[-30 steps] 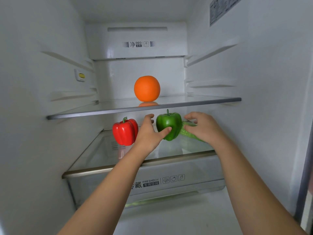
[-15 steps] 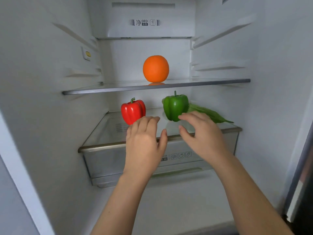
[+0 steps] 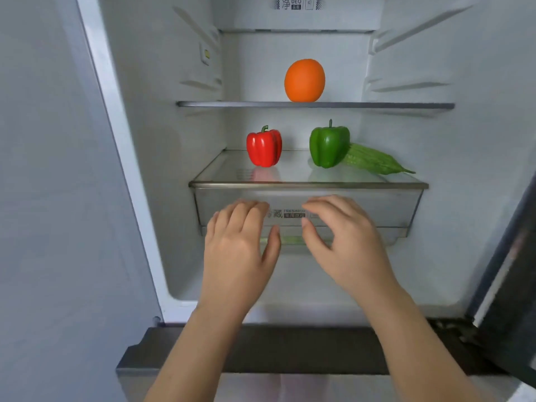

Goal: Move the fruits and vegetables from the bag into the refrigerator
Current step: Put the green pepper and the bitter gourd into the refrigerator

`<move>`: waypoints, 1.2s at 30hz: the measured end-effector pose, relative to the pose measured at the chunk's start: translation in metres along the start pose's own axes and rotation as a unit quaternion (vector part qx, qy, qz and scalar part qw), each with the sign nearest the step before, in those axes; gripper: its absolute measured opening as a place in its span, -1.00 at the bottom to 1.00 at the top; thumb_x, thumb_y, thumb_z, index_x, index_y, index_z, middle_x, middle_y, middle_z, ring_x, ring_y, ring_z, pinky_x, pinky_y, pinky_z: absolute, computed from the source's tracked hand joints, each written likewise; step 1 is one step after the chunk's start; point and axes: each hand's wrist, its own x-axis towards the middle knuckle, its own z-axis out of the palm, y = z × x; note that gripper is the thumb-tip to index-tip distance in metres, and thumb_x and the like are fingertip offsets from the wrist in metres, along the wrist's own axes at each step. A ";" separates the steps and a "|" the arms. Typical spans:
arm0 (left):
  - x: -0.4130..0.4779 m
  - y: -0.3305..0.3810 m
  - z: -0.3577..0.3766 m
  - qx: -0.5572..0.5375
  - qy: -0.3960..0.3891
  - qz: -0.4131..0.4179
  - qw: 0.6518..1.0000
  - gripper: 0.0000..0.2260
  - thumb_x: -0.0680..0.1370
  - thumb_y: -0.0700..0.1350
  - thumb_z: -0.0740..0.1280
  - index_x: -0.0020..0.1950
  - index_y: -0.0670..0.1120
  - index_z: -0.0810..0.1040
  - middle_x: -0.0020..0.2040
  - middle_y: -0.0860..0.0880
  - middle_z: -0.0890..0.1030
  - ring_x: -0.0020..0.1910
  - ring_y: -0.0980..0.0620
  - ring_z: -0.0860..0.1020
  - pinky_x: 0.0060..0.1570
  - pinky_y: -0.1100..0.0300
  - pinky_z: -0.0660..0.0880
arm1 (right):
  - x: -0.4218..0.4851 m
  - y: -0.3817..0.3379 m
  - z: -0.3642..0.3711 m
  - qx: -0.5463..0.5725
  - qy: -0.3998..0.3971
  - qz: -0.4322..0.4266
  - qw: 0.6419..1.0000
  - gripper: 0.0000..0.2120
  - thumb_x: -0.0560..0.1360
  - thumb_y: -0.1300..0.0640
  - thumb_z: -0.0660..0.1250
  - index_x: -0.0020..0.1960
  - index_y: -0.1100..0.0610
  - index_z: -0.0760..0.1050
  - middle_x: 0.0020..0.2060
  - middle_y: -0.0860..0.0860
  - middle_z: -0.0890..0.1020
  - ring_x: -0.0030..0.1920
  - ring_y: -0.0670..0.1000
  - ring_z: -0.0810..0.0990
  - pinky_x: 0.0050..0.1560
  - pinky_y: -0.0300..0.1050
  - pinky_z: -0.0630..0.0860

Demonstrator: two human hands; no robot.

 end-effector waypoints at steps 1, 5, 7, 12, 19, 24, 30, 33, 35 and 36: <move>-0.011 0.002 -0.010 0.011 0.004 -0.011 1.000 -0.70 0.49 -0.05 0.19 0.08 -0.19 0.55 0.02 -0.12 0.61 0.02 -0.17 0.55 0.03 -0.02 0.45 | -0.008 -0.006 -0.002 0.009 -0.009 -0.005 1.000 -0.72 0.44 0.07 0.19 -0.04 0.19 0.59 -0.08 0.05 0.65 -0.06 0.09 0.59 -0.02 -0.05 0.49; -0.060 0.016 -0.051 0.066 0.003 -0.058 0.996 -0.70 0.50 -0.06 0.19 0.08 -0.20 0.56 0.02 -0.14 0.61 0.02 -0.19 0.54 0.04 -0.06 0.47 | -0.041 -0.032 -0.009 0.052 -0.051 -0.032 0.997 -0.70 0.44 0.06 0.18 -0.03 0.19 0.60 -0.06 0.05 0.65 -0.04 0.09 0.59 0.00 -0.06 0.50; -0.084 0.022 -0.070 0.100 -0.005 -0.075 0.992 -0.70 0.49 -0.06 0.19 0.08 -0.20 0.56 0.02 -0.14 0.61 0.03 -0.18 0.54 0.04 -0.02 0.45 | -0.059 -0.048 -0.013 0.077 -0.064 -0.049 0.994 -0.69 0.44 0.06 0.17 -0.02 0.20 0.59 -0.05 0.06 0.65 -0.03 0.10 0.59 0.01 -0.05 0.51; -0.143 0.031 -0.127 0.171 -0.026 -0.135 0.976 -0.71 0.49 -0.07 0.19 0.07 -0.20 0.57 0.03 -0.12 0.62 0.10 -0.18 0.54 0.08 -0.02 0.45 | -0.099 -0.098 -0.016 0.152 -0.106 -0.086 0.979 -0.70 0.44 0.07 0.17 -0.04 0.21 0.59 -0.07 0.08 0.65 -0.04 0.10 0.60 0.00 -0.05 0.52; -0.222 0.038 -0.216 0.281 -0.026 -0.238 0.929 -0.71 0.50 -0.05 0.20 0.06 -0.20 0.56 0.03 -0.11 0.63 0.11 -0.17 0.55 0.08 -0.01 0.44 | -0.141 -0.193 -0.017 0.256 -0.159 -0.171 0.938 -0.68 0.46 0.06 0.17 0.00 0.22 0.60 -0.05 0.08 0.66 -0.02 0.09 0.61 0.04 -0.04 0.52; -0.289 0.049 -0.303 0.358 -0.022 -0.316 0.878 -0.70 0.49 -0.03 0.18 0.05 -0.19 0.57 0.01 -0.09 0.64 0.10 -0.17 0.55 0.07 -0.02 0.46 | -0.187 -0.287 -0.025 0.334 -0.195 -0.237 0.891 -0.67 0.45 0.04 0.18 -0.02 0.23 0.60 -0.07 0.08 0.66 -0.05 0.09 0.62 0.00 -0.04 0.53; -0.372 0.088 -0.436 0.465 0.023 -0.392 0.793 -0.70 0.48 -0.03 0.18 0.04 -0.17 0.57 0.01 -0.08 0.63 0.09 -0.13 0.53 0.11 0.02 0.36 | -0.252 -0.424 -0.065 0.436 -0.242 -0.317 0.807 -0.66 0.45 0.02 0.18 0.00 0.21 0.60 -0.04 0.09 0.66 -0.02 0.10 0.61 0.03 -0.03 0.53; -0.416 0.119 -0.500 0.508 0.059 -0.430 0.744 -0.73 0.45 -0.05 0.20 0.03 -0.16 0.56 0.00 -0.09 0.63 0.09 -0.16 0.55 0.08 -0.05 0.44 | -0.289 -0.492 -0.100 0.488 -0.249 -0.357 0.756 -0.67 0.43 0.02 0.18 -0.01 0.20 0.61 -0.05 0.09 0.66 -0.04 0.11 0.62 0.00 -0.02 0.53; -0.446 0.141 -0.537 0.533 0.091 -0.454 0.708 -0.75 0.43 -0.06 0.21 0.02 -0.13 0.54 -0.01 -0.09 0.63 0.08 -0.18 0.56 0.08 -0.08 0.45 | -0.312 -0.532 -0.125 0.517 -0.250 -0.377 0.726 -0.68 0.42 0.03 0.18 -0.03 0.19 0.61 -0.06 0.08 0.67 -0.06 0.11 0.62 -0.02 -0.05 0.52; -0.460 0.152 -0.554 0.542 0.106 -0.467 0.691 -0.74 0.43 -0.05 0.20 0.02 -0.13 0.54 0.00 -0.09 0.63 0.08 -0.18 0.56 0.08 -0.10 0.46 | -0.324 -0.552 -0.137 0.530 -0.251 -0.387 0.712 -0.68 0.42 0.03 0.18 -0.04 0.18 0.61 -0.07 0.07 0.67 -0.06 0.11 0.62 -0.02 -0.05 0.52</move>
